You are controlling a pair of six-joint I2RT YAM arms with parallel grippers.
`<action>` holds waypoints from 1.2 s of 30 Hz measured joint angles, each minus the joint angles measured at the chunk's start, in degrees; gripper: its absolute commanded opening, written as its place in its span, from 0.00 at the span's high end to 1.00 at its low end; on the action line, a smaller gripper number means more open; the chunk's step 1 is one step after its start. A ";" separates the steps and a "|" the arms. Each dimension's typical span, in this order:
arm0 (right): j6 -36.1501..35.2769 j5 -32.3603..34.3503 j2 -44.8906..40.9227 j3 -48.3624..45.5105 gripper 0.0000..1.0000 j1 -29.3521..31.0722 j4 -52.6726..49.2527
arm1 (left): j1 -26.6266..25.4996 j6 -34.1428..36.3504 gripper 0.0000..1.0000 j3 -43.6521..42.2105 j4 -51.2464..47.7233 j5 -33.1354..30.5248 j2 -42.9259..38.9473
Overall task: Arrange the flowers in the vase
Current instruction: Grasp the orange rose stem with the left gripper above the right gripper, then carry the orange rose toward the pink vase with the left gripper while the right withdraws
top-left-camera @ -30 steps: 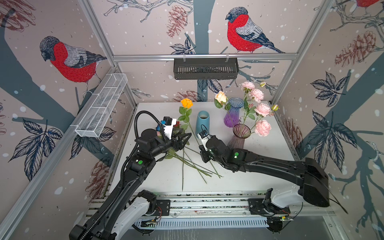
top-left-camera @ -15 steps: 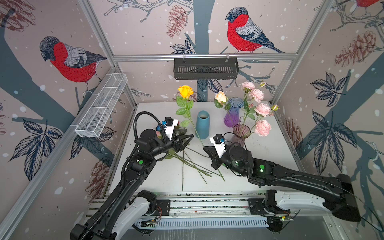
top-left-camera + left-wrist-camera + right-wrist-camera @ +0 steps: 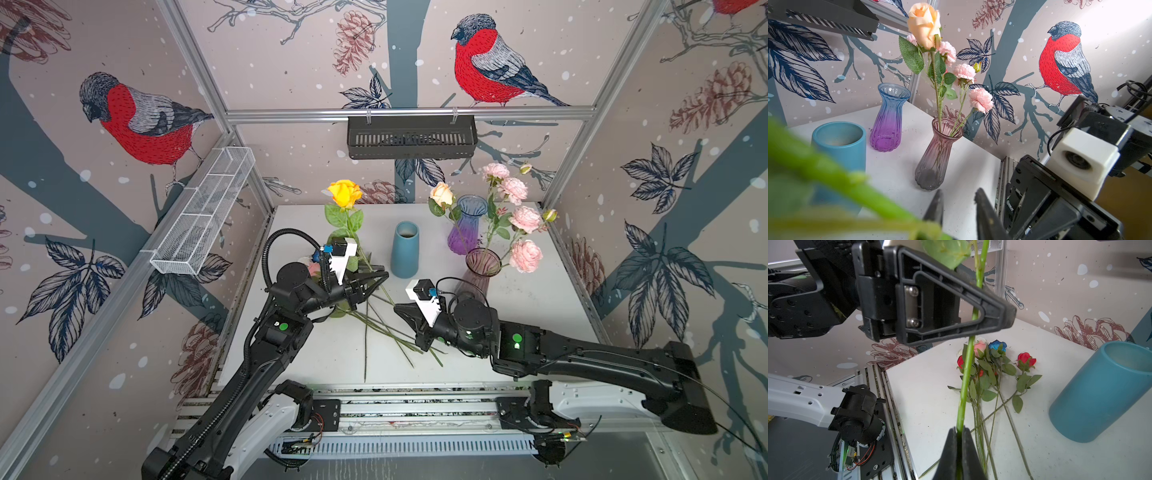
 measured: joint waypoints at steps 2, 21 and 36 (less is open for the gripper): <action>-0.07 0.81 0.13 0.00 0.99 0.00 -0.59 | -0.02 -0.20 0.93 0.00 1.09 1.73 0.02; 1.77 12.85 -7.06 -0.98 0.51 -0.26 -5.92 | -0.48 1.16 1.00 0.79 0.79 -1.62 -0.39; 22.01 37.11 -47.25 -16.44 0.51 -7.50 -27.71 | -23.41 17.64 1.00 40.85 -10.49 -24.37 23.93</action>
